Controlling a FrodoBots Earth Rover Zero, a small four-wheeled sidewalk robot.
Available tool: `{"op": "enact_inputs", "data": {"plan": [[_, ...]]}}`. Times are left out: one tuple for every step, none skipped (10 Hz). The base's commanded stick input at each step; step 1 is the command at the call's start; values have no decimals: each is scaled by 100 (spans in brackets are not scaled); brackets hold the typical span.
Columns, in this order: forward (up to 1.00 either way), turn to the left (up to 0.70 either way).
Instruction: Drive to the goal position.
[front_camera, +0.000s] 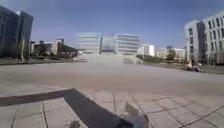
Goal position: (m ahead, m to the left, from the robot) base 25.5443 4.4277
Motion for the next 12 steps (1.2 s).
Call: {"op": "enact_inputs", "data": {"plan": [[100,0],[100,4],[100,0],[100,7],[100,3],[100,2],[100,0],[100,0],[100,0],[100,0],[100,0],[100,3]]}}
